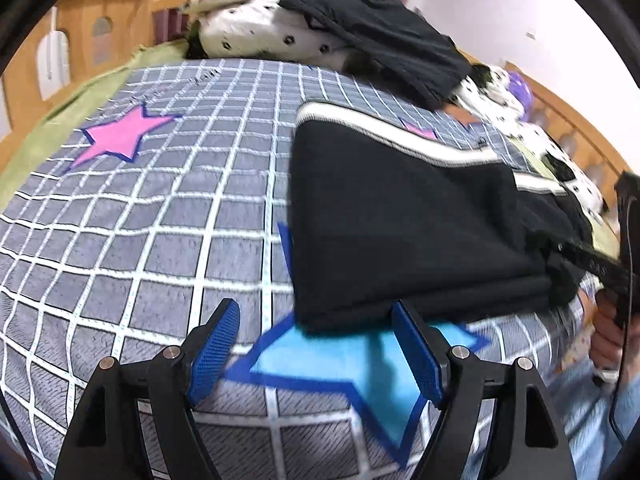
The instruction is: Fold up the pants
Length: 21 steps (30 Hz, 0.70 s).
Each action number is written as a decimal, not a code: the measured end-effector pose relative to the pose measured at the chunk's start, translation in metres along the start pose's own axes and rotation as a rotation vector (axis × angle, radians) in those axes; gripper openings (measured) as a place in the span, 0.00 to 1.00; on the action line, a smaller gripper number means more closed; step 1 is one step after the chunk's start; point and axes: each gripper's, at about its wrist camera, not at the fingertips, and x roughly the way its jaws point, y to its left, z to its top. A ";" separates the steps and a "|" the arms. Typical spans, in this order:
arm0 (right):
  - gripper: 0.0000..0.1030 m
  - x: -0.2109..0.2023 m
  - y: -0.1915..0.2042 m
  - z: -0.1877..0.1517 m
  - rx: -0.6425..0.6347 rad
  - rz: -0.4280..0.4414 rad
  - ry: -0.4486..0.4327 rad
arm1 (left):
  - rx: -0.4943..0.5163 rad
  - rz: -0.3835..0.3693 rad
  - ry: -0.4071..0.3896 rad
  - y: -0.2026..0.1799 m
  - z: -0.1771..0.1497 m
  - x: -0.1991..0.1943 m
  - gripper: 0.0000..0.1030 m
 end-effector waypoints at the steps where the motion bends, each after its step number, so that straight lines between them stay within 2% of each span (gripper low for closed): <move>1: 0.12 -0.003 0.003 -0.003 -0.022 -0.010 -0.021 | 0.000 -0.008 0.000 -0.002 -0.004 0.000 0.75; 3: 0.10 -0.018 0.000 -0.005 -0.017 0.041 -0.065 | -0.012 -0.029 0.009 0.001 -0.007 0.001 0.75; 5: 0.09 -0.044 -0.016 -0.008 0.073 0.155 -0.138 | -0.037 -0.041 0.014 0.007 -0.007 0.004 0.75; 6: 0.09 -0.049 -0.021 -0.010 0.095 0.165 -0.143 | -0.047 -0.054 0.002 0.009 -0.006 0.004 0.75; 10: 0.10 -0.013 -0.016 -0.031 0.095 0.043 0.029 | -0.051 -0.086 -0.011 0.014 -0.002 0.005 0.75; 12: 0.13 -0.017 -0.009 -0.029 0.049 0.030 0.007 | -0.041 -0.087 -0.032 0.013 -0.001 -0.001 0.75; 14: 0.24 -0.031 -0.012 -0.022 0.050 0.065 -0.047 | -0.037 -0.099 -0.060 0.013 0.002 -0.006 0.75; 15: 0.38 -0.036 -0.015 -0.018 0.073 0.091 -0.081 | -0.040 -0.105 -0.068 0.014 0.005 -0.006 0.75; 16: 0.45 -0.037 -0.019 -0.013 0.094 0.104 -0.104 | -0.048 -0.110 -0.076 0.014 0.009 -0.006 0.75; 18: 0.46 -0.029 -0.021 0.001 0.123 0.104 -0.101 | -0.072 -0.093 -0.068 0.012 0.024 0.001 0.75; 21: 0.46 -0.002 -0.020 0.018 0.135 0.082 -0.049 | -0.092 -0.055 -0.053 0.008 0.036 0.015 0.75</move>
